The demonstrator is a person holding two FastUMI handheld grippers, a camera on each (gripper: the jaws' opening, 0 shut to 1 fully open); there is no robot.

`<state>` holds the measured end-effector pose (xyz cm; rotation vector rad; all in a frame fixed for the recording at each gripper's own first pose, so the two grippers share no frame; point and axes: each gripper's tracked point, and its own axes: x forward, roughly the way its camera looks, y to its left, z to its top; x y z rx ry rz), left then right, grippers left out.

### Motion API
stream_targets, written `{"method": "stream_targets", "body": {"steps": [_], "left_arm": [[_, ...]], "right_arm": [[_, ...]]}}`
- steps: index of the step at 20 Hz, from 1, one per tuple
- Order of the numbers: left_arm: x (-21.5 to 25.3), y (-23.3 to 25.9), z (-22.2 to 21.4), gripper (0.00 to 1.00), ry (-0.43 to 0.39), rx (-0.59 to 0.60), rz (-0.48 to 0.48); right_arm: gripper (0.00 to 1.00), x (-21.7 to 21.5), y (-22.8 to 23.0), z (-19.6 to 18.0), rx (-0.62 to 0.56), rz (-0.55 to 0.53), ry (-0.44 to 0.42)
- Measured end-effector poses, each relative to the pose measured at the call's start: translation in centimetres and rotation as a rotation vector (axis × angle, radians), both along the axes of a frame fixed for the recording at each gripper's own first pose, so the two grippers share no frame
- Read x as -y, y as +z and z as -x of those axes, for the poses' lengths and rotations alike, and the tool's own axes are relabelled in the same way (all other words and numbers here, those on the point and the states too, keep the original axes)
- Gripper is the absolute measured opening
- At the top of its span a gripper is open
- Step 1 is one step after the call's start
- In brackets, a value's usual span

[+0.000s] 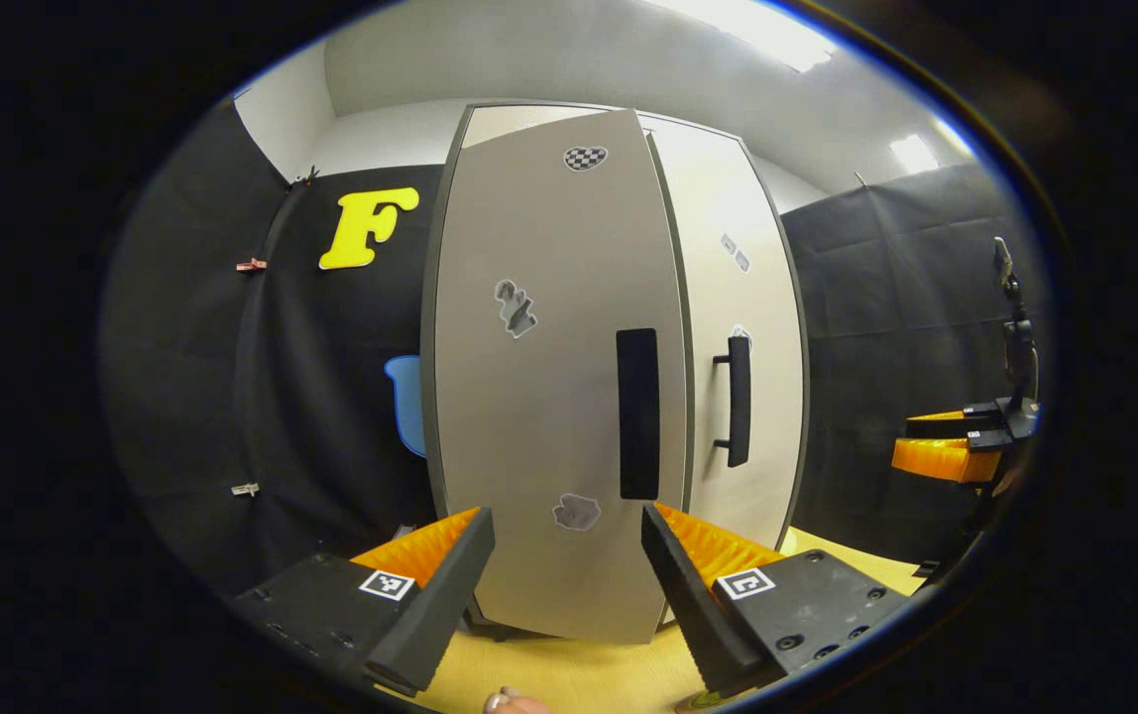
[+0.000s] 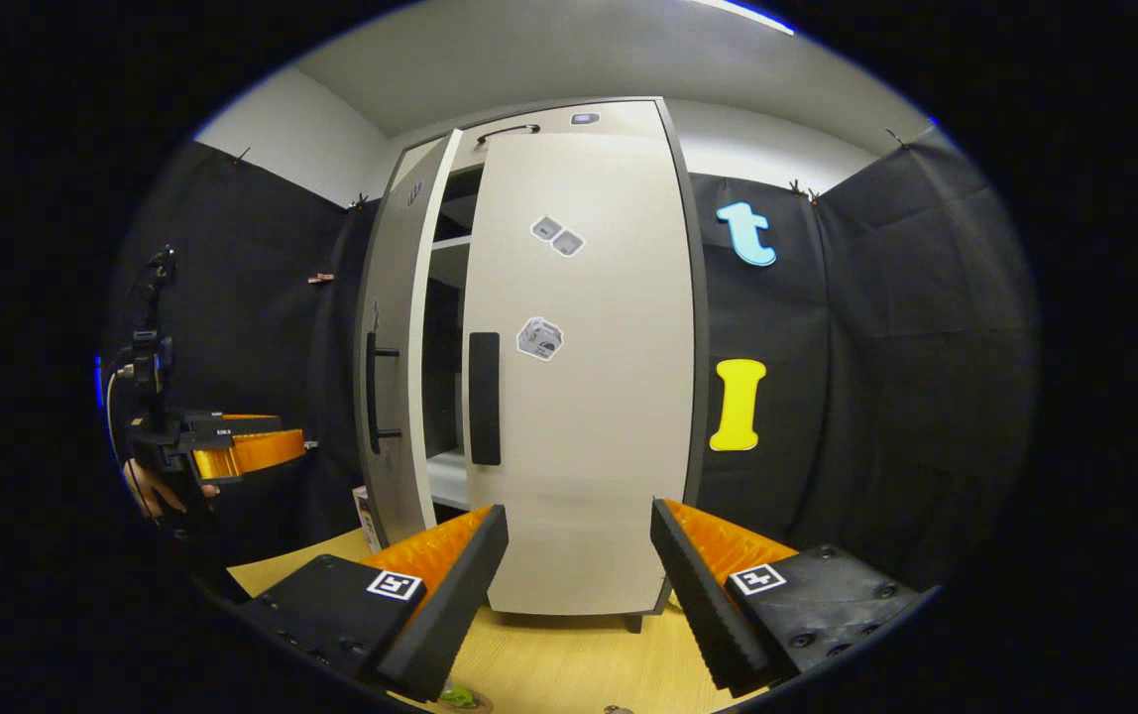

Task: Grasp the bottle in the cabinet with the left hand and place it on the coaster, then close the right door with the right hand and the left door with the left hand.

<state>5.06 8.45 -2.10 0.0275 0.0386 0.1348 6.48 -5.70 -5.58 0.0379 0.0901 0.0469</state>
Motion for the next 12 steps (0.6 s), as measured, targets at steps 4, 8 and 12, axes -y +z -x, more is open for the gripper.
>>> {"method": "stream_targets", "body": {"steps": [4, 8, 12], "left_arm": [[0.0, -0.1, 1.0, 0.95, 0.031, -0.011, -0.008], [0.0, 0.5, 1.7, 0.95, 0.067, -0.003, -0.025], [0.6, 1.3, 2.5, 0.95, 0.071, 0.006, -0.067]], "right_arm": [[0.96, -1.2, 0.2, 0.7, 0.001, 0.019, -0.017], [0.98, -2.3, 0.3, 1.8, -0.009, 0.029, -0.004], [0.98, -2.0, 0.9, 3.1, 0.005, 0.012, -0.028]]}}
